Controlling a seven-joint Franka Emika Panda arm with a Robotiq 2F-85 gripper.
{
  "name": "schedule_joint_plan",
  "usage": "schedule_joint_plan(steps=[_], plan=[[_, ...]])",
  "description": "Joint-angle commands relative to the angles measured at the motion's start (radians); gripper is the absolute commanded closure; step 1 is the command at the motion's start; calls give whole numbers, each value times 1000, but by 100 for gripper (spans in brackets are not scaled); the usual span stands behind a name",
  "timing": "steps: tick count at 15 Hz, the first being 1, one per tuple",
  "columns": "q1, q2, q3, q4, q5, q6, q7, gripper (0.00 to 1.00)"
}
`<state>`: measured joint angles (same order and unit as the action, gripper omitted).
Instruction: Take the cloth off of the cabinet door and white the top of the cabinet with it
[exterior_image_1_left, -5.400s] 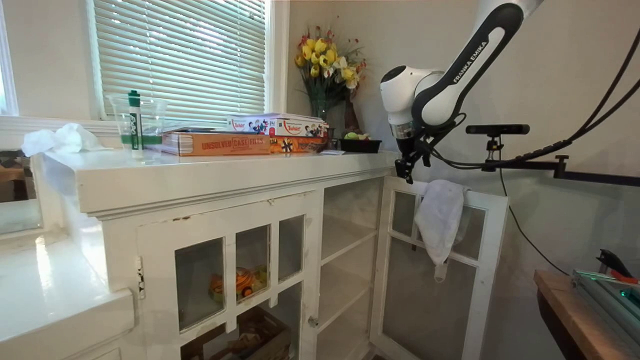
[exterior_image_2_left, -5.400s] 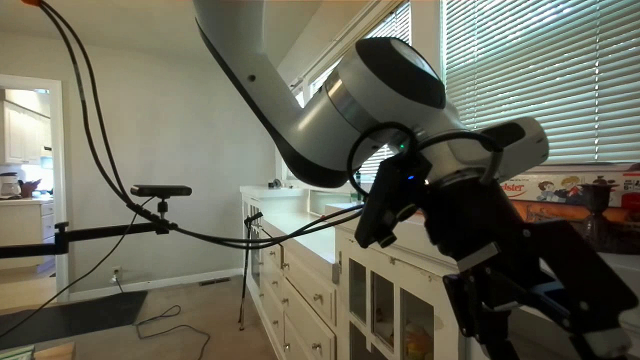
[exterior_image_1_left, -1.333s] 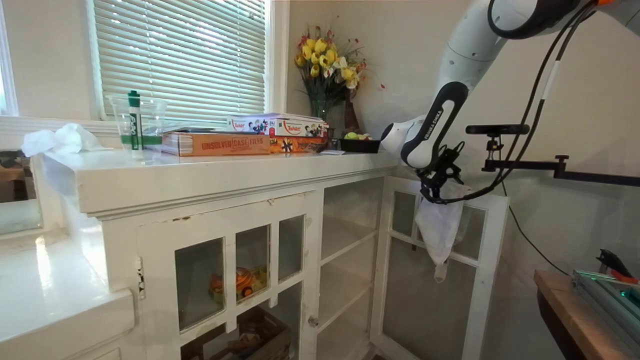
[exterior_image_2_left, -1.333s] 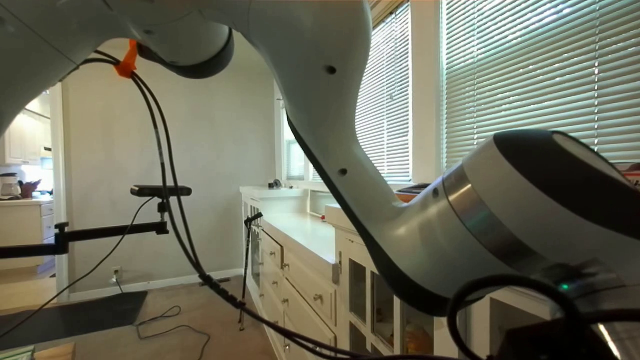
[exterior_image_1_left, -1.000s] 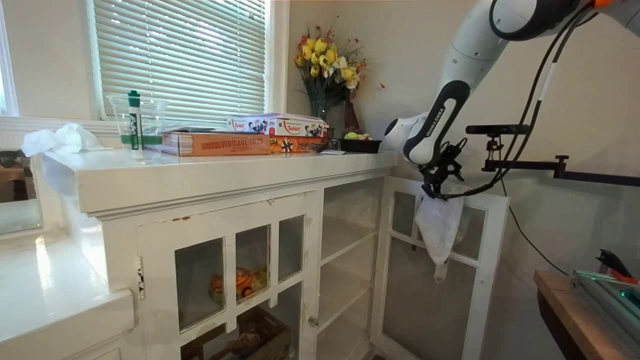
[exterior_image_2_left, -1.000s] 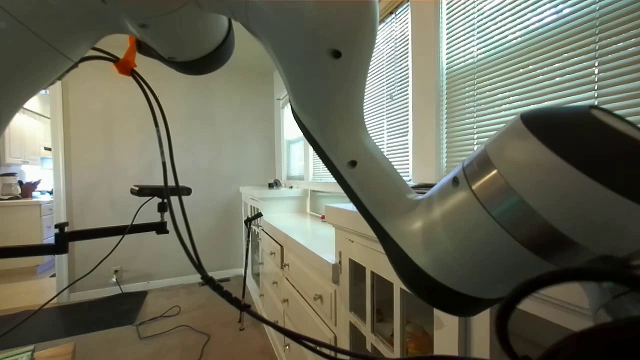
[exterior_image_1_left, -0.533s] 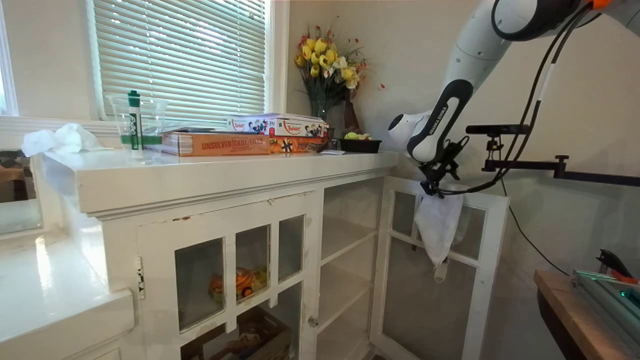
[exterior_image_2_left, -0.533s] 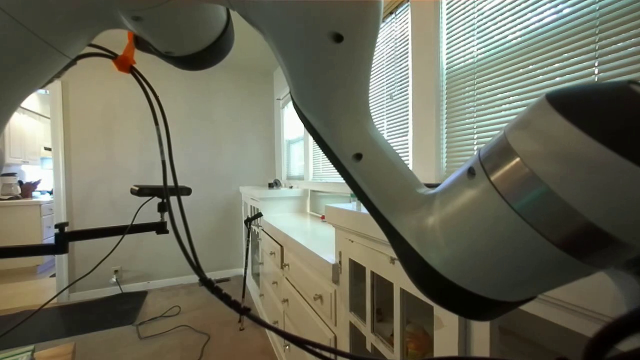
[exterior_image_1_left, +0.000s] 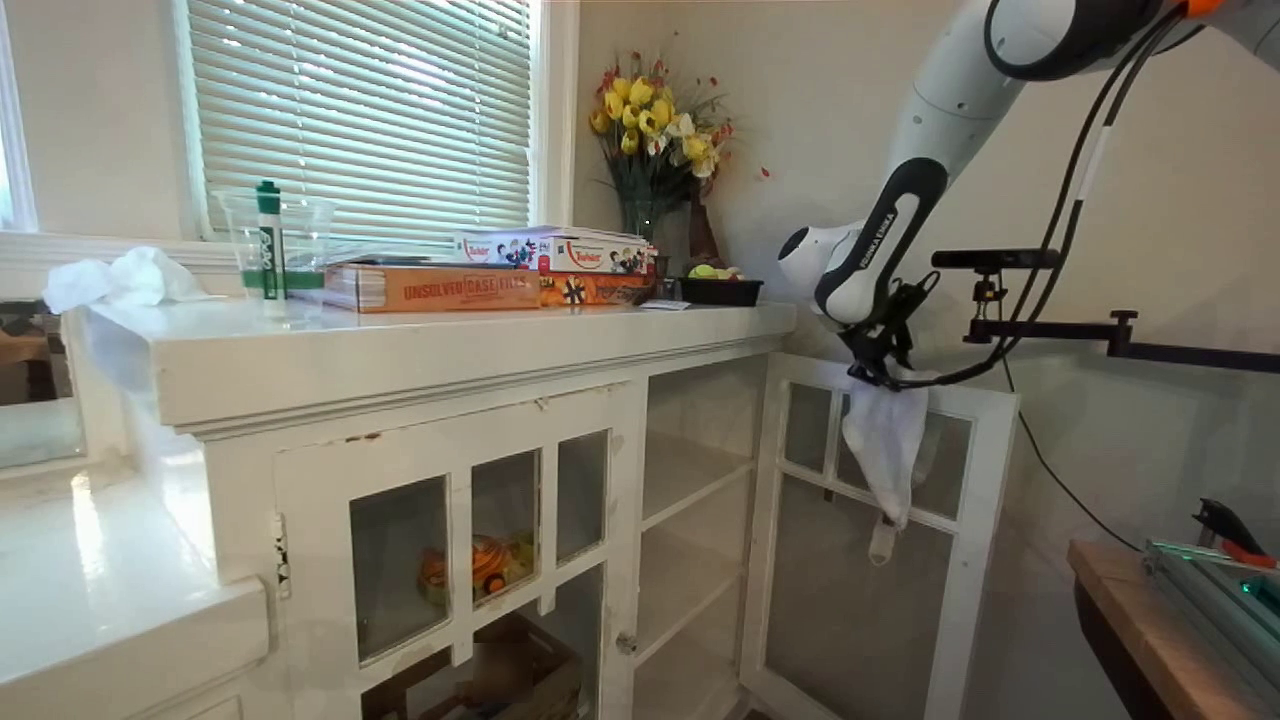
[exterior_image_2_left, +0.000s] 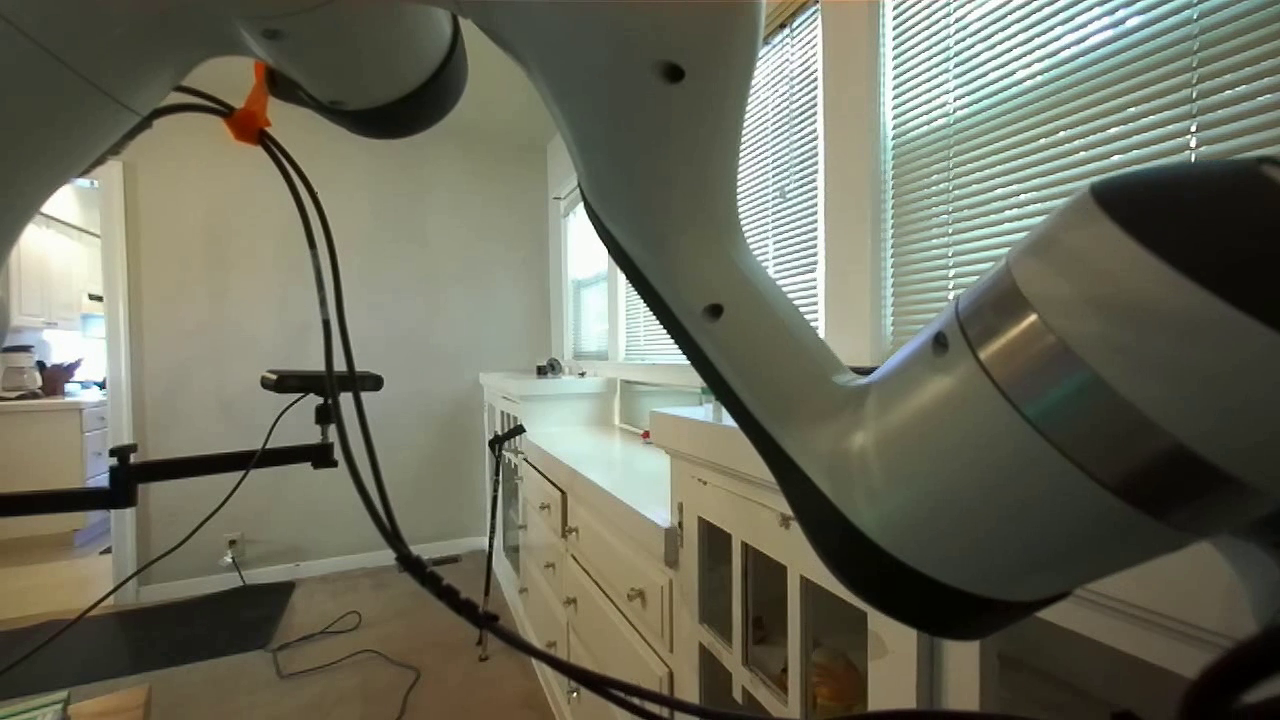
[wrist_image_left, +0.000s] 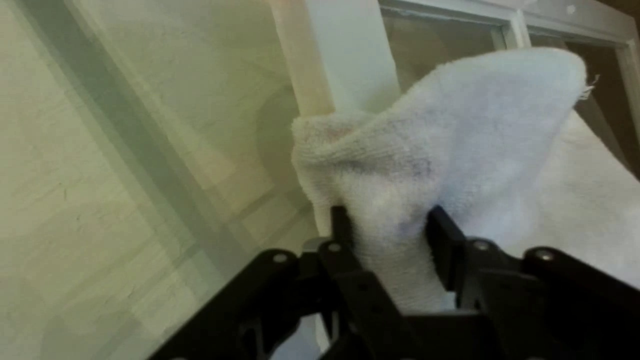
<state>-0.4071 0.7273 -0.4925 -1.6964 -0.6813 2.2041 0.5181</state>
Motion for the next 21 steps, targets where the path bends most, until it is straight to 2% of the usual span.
schedule_joint_plan(steps=[1, 3, 4, 9, 13, 17, 21], plan=[[-1, -6, 1, -4, 26, 18, -36, 88], [11, -29, -3, -13, 15, 29, -33, 99], [21, -47, -7, -20, 5, 39, -25, 100], [52, -125, -8, -58, -15, 156, -34, 97], [66, -255, 11, -114, 4, 294, -103, 97], [74, -406, 33, -154, 25, 347, -196, 97], [73, -575, 84, -207, 77, 349, -314, 97]])
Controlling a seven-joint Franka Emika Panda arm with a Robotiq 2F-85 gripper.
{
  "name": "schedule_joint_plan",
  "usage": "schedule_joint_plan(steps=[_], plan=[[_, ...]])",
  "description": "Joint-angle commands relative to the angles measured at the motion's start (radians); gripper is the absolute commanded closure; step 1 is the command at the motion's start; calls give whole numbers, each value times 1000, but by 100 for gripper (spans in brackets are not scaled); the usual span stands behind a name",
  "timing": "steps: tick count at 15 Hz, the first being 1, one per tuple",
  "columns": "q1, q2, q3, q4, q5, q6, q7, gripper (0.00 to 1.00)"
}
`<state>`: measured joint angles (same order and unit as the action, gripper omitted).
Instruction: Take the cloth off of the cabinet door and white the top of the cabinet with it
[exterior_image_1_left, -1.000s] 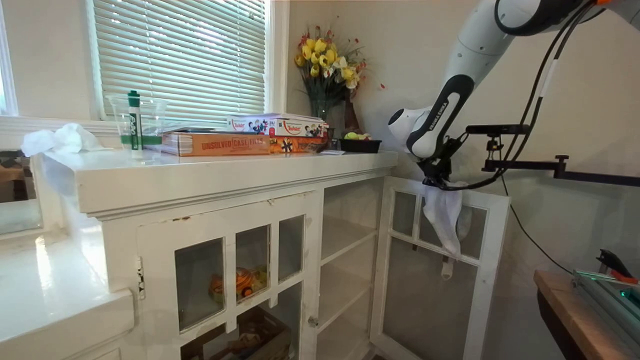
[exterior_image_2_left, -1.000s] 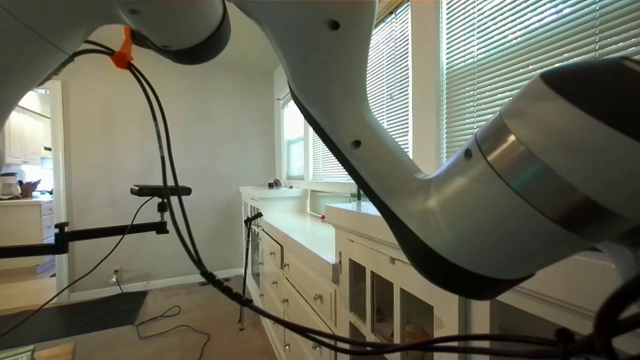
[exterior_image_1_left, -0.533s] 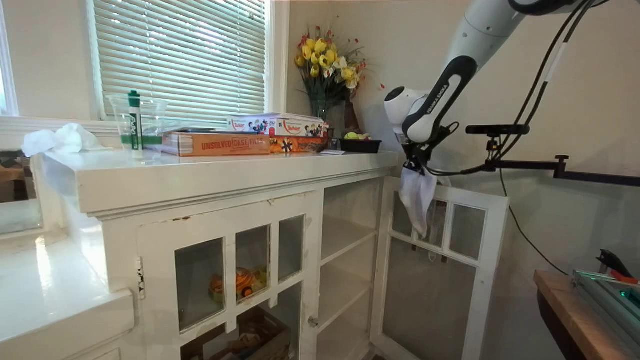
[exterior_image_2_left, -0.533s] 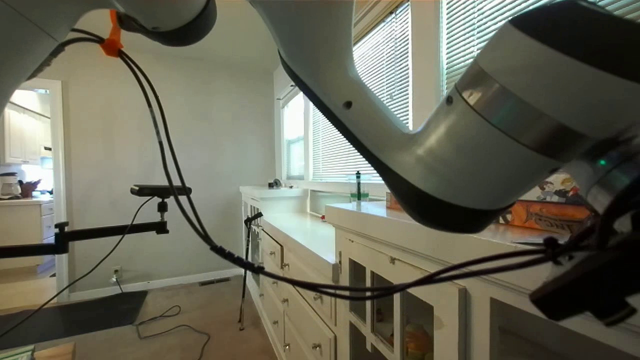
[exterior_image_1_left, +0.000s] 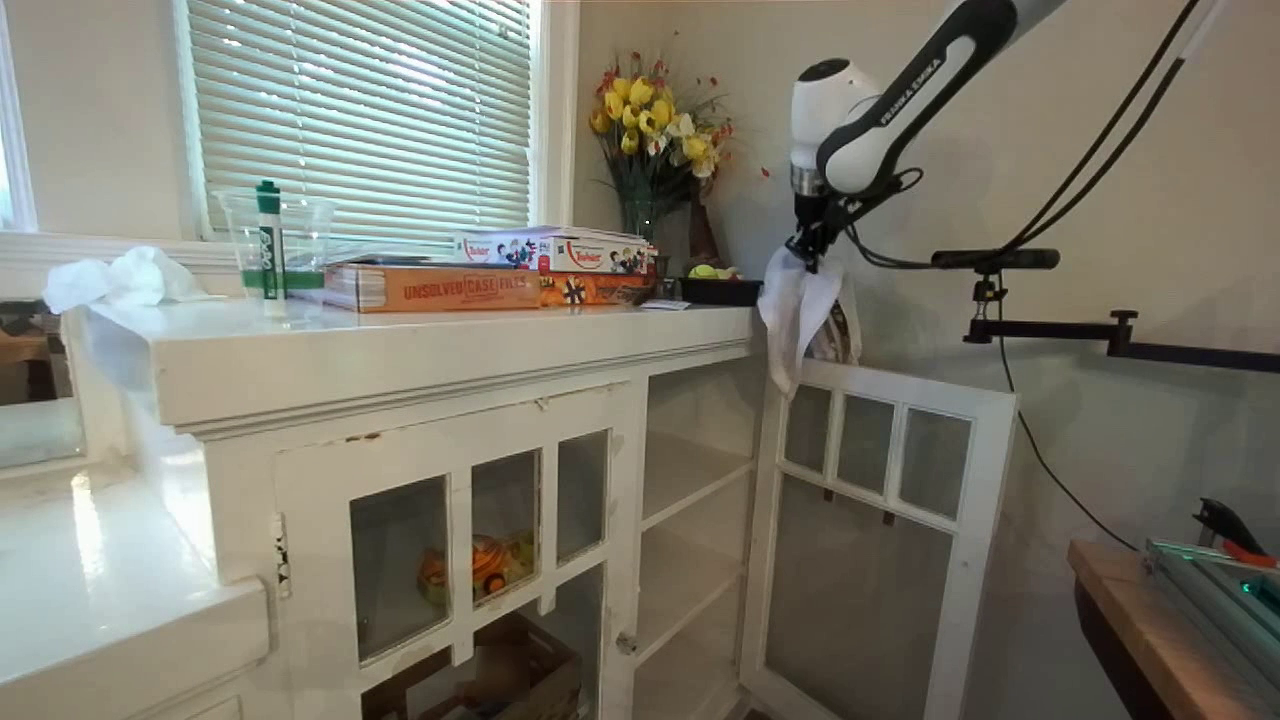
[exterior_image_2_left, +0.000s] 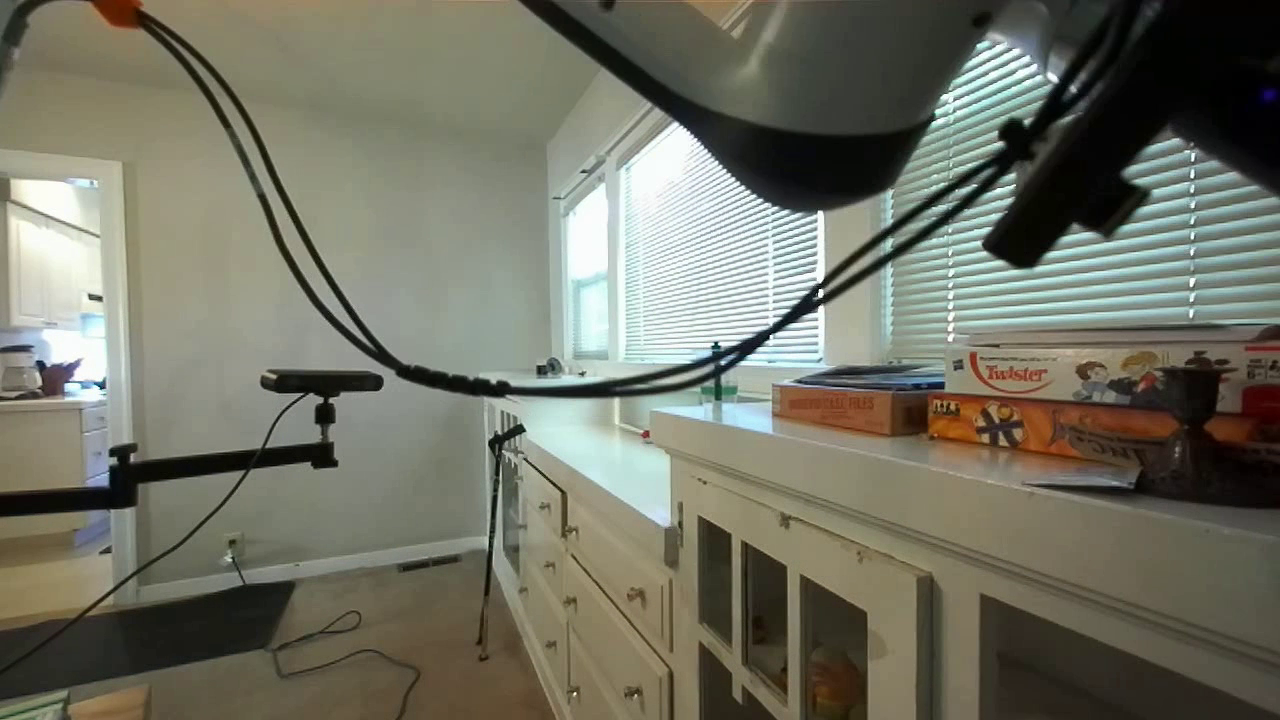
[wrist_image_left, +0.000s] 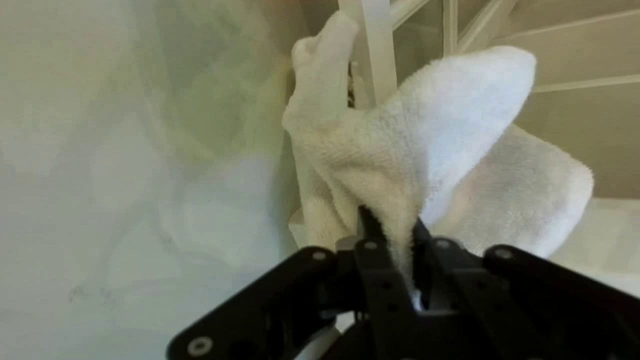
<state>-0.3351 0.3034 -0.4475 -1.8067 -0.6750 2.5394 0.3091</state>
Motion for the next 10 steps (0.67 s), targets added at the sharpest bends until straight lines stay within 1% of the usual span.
schedule_joint_plan(steps=[1, 4, 5, 7, 10], plan=[[1, -192, 54, -112, 107, -8, -138, 97], [3, -310, 91, -174, 250, -24, -258, 97], [1, -202, 69, -86, 176, -11, -182, 86], [-1, -263, 87, -123, 215, -19, -224, 86], [-3, -286, 91, -151, 219, -21, -229, 86]])
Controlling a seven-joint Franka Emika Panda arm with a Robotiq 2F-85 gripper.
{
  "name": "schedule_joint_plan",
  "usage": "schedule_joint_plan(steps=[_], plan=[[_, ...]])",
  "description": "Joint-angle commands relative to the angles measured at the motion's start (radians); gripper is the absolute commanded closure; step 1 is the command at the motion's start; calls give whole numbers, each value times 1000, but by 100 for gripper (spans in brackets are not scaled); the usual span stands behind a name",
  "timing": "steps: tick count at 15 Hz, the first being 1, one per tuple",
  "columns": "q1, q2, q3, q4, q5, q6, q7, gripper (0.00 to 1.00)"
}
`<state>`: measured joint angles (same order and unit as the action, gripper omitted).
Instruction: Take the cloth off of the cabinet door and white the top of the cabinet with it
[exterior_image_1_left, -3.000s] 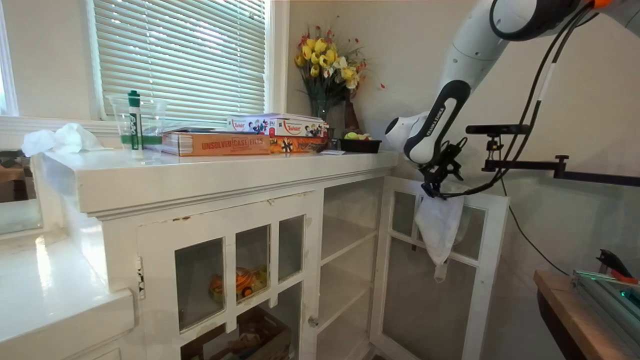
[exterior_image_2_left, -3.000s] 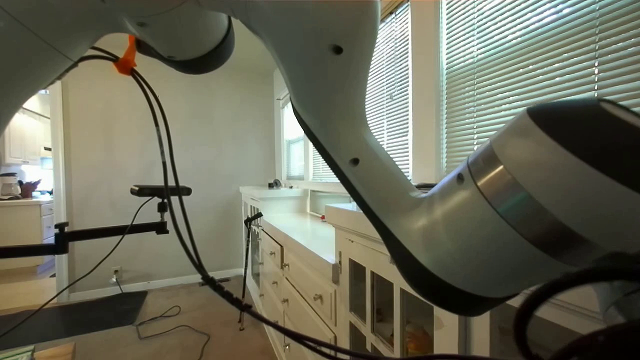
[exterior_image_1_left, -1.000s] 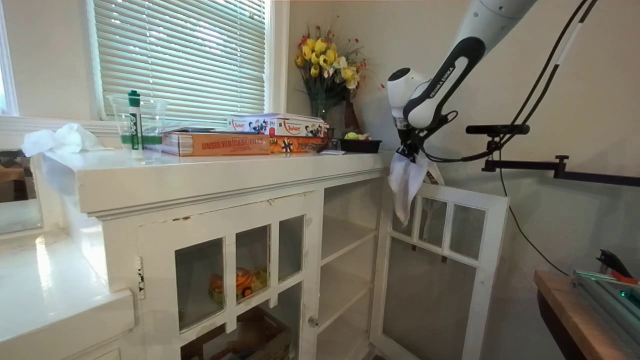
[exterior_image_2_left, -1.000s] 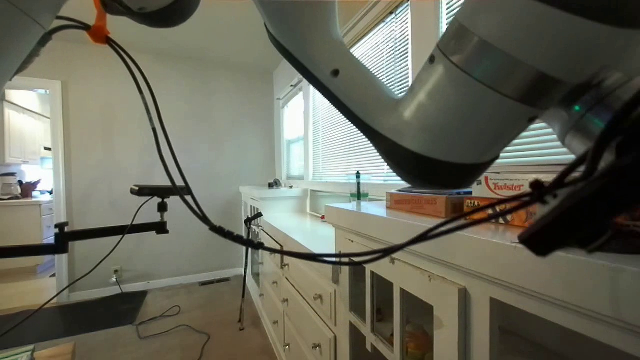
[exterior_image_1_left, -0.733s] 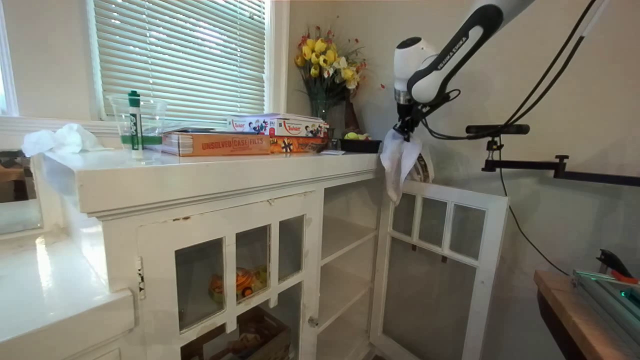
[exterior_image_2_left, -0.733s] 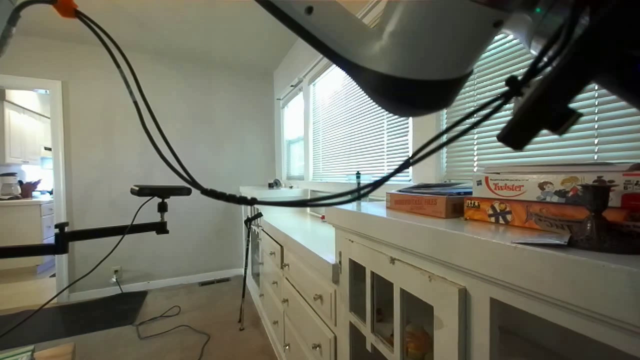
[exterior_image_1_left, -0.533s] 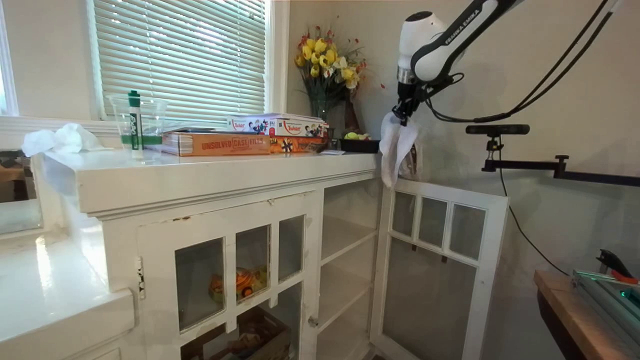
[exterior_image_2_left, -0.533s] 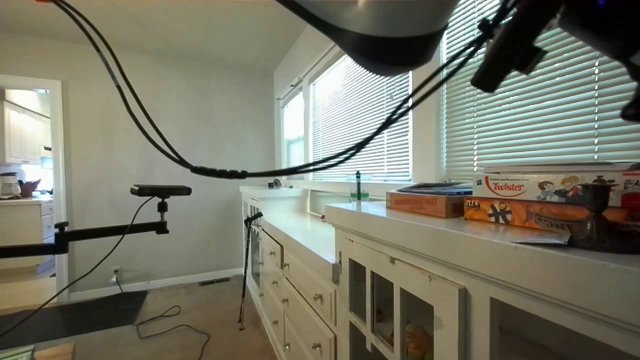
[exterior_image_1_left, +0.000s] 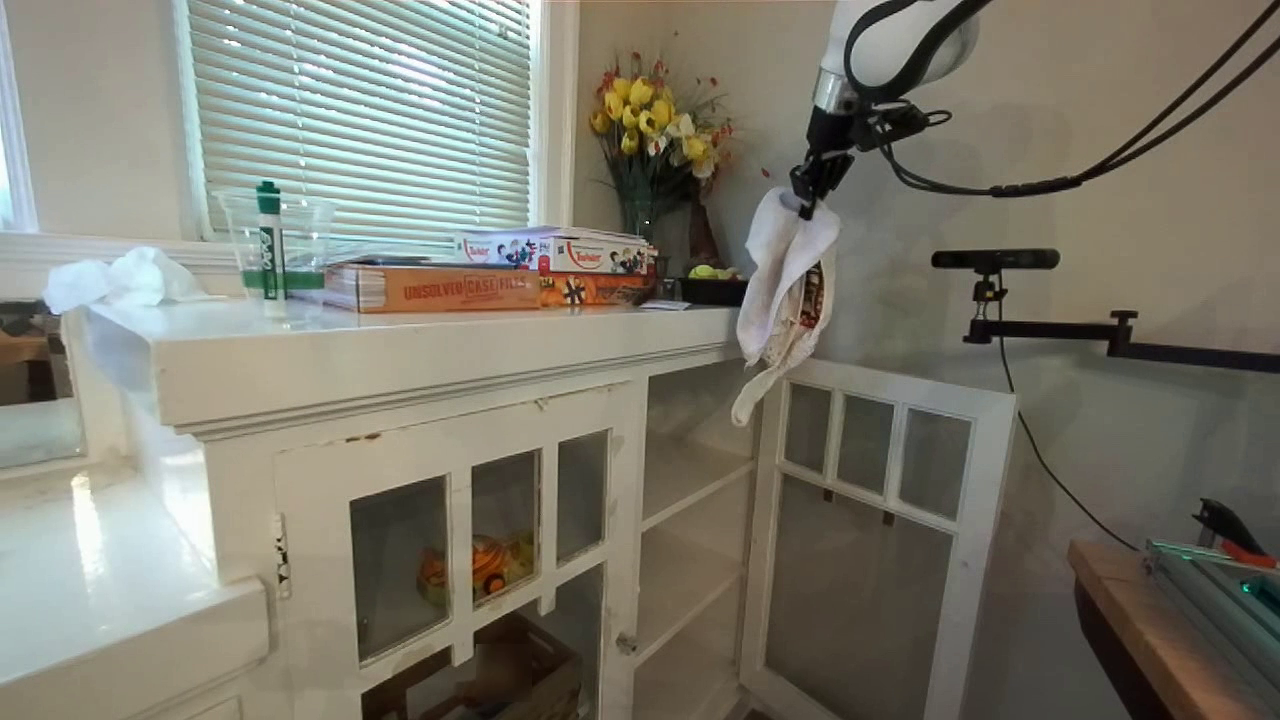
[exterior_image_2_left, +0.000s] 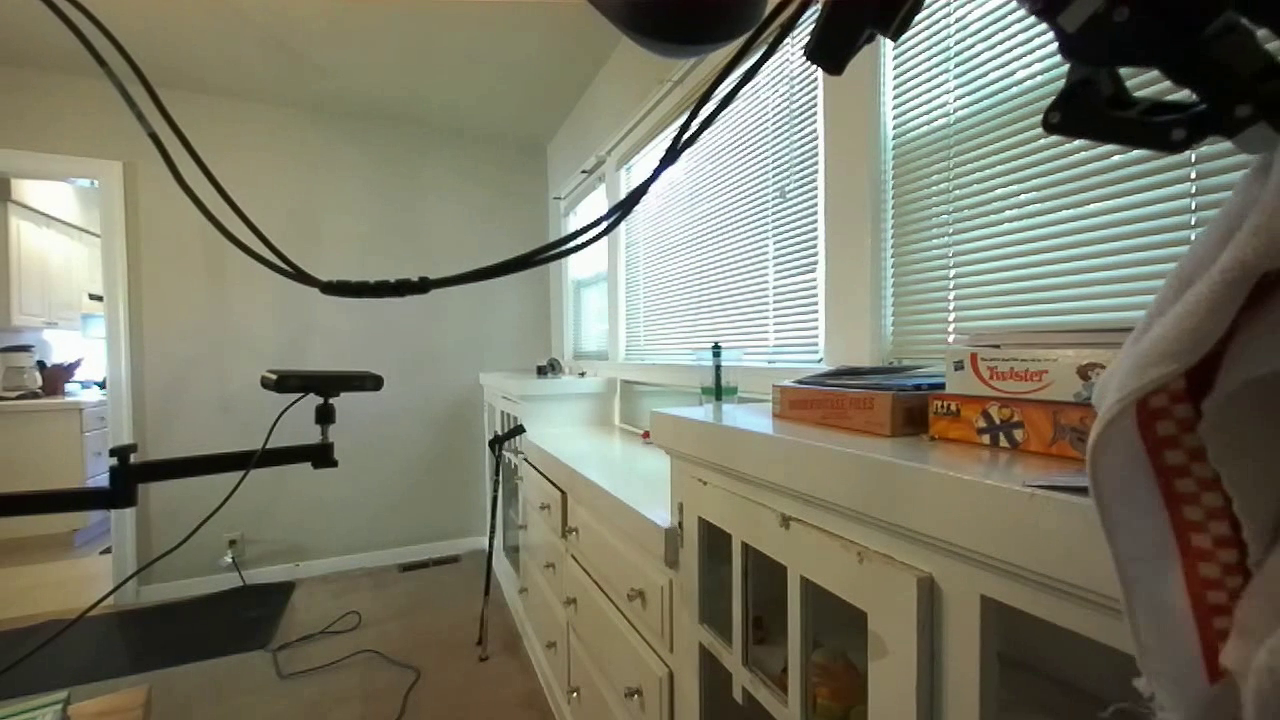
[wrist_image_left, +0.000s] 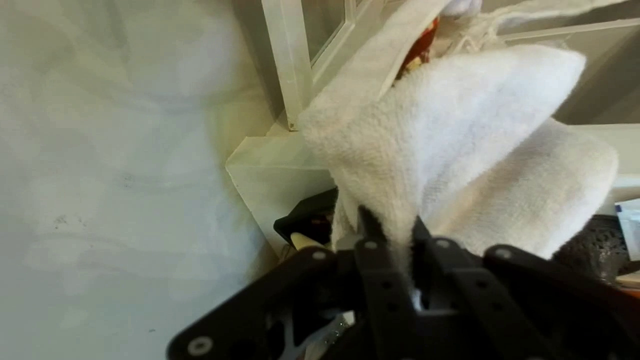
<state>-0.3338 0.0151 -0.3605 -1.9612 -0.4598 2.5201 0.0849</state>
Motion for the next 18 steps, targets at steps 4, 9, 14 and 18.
schedule_joint_plan(steps=[4, 9, 14, 18], plan=[[5, 41, 21, -8, 135, 119, -107, 97], [39, 99, 121, 46, 368, 256, -358, 97], [14, 118, 285, 117, 711, 270, -731, 97], [-57, 162, 436, 237, 942, 222, -1021, 97]])
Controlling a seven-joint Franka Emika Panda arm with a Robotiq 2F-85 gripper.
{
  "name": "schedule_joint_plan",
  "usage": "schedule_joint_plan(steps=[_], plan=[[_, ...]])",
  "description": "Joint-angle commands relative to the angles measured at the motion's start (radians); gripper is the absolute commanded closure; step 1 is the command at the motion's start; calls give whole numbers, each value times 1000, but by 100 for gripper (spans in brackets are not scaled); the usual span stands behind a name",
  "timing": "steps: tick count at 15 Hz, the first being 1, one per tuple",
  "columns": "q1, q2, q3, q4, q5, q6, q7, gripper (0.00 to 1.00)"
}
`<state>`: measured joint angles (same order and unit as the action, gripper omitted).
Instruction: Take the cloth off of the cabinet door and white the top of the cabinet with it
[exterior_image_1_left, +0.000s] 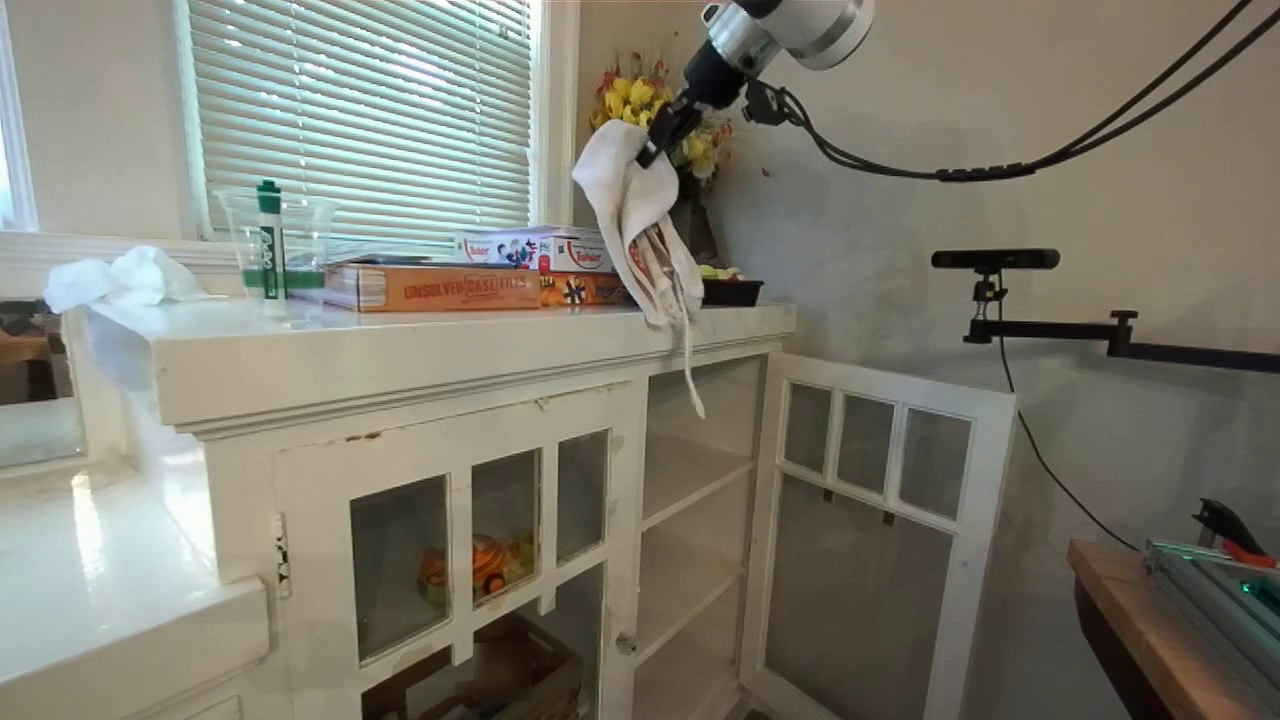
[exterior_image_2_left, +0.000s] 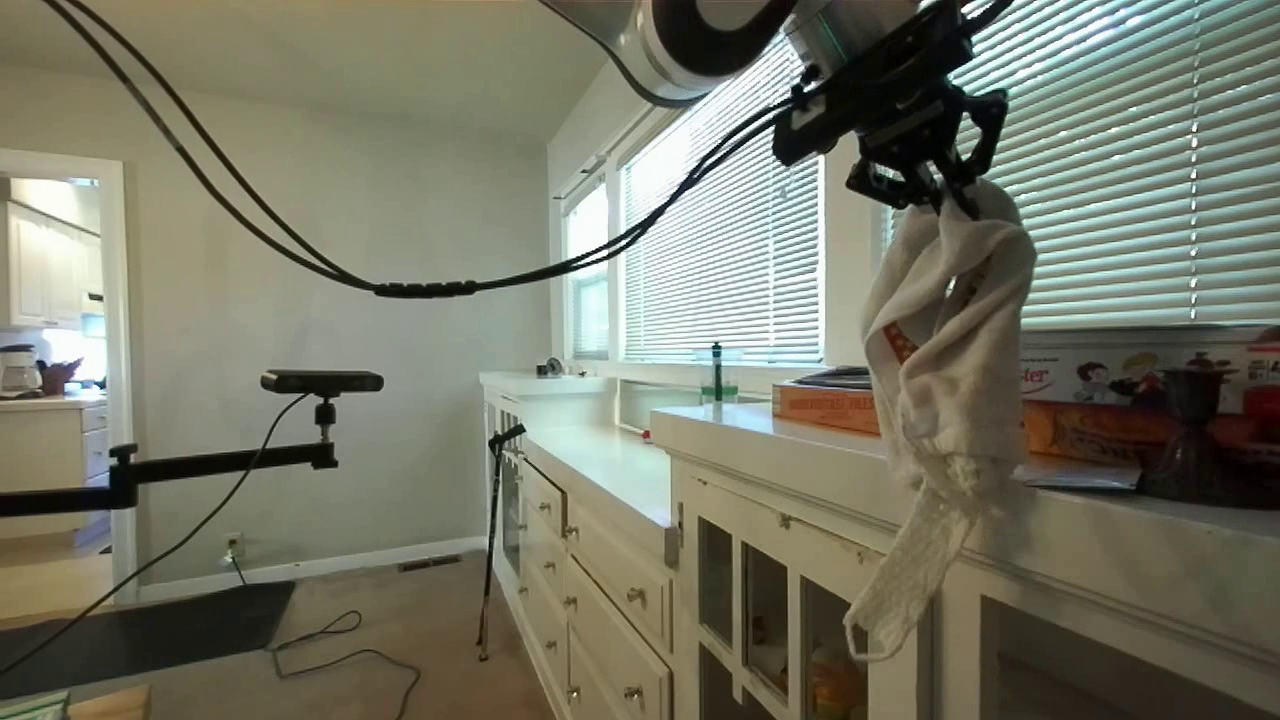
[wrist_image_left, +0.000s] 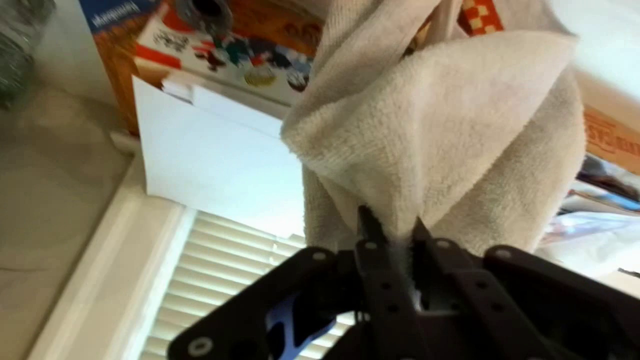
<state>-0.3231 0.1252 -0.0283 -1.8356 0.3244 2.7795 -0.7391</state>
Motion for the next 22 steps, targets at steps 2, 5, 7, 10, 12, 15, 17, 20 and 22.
schedule_joint_plan(steps=[2, 5, 7, 10, 12, 15, 17, 20, 22], plan=[[-39, 18, 77, 51, 119, -14, -142, 97], [-44, 25, 87, 57, 133, -17, -160, 86], [-44, 25, 81, 57, 133, -17, -160, 97], [-39, 48, 95, 43, 170, -24, -142, 97], [-37, 66, 105, 37, 185, -32, -123, 97], [-23, 98, 109, 13, 172, -37, -31, 97], [-14, 121, 108, 3, 173, -45, 41, 97], [0, 146, 103, -13, 168, -47, 149, 97], [2, 163, 106, -18, 176, -43, 202, 97]])
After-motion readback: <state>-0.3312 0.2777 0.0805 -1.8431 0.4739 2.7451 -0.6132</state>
